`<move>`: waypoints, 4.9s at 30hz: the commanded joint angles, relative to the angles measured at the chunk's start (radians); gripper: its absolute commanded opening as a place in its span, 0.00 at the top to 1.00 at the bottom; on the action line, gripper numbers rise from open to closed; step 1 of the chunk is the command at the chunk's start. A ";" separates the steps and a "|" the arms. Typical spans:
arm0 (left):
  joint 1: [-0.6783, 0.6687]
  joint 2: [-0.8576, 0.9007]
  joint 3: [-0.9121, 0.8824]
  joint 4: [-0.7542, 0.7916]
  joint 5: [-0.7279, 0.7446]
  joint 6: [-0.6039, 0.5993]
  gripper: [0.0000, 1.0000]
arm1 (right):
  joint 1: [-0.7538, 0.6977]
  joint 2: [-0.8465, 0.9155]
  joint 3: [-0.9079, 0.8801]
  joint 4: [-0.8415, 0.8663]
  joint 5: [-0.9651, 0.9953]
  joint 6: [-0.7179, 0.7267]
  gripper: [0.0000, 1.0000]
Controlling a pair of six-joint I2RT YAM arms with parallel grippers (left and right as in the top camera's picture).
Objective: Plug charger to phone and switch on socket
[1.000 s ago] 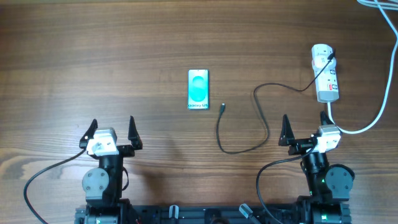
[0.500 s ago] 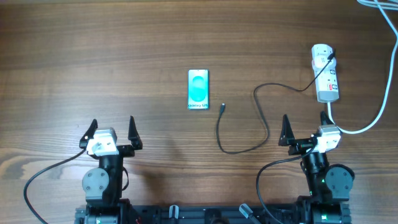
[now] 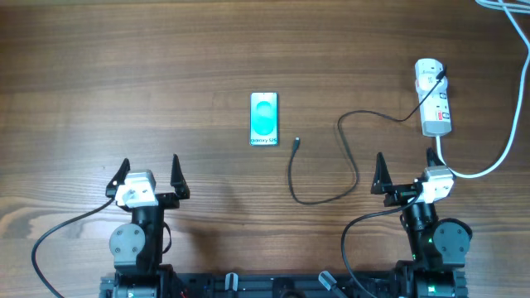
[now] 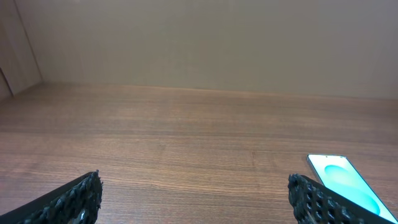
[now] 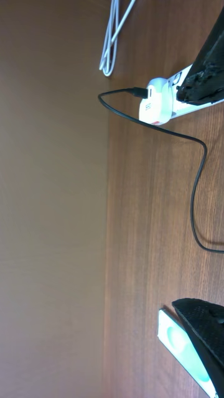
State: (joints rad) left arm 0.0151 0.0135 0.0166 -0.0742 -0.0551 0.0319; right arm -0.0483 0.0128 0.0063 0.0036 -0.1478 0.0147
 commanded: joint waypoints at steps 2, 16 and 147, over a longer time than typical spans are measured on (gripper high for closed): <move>0.008 -0.011 -0.011 0.005 0.005 -0.010 0.00 | 0.006 -0.008 -0.001 0.003 0.014 0.014 0.00; 0.008 -0.011 -0.011 0.054 0.071 -0.018 0.00 | 0.006 -0.008 -0.001 0.003 0.013 0.014 0.00; -0.319 2.036 2.043 -1.236 1.091 -0.244 0.34 | 0.006 -0.008 -0.001 0.003 0.013 0.014 0.00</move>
State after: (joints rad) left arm -0.3607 2.1075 2.0365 -1.3033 0.6128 -0.2905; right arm -0.0483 0.0120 0.0063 0.0036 -0.1478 0.0147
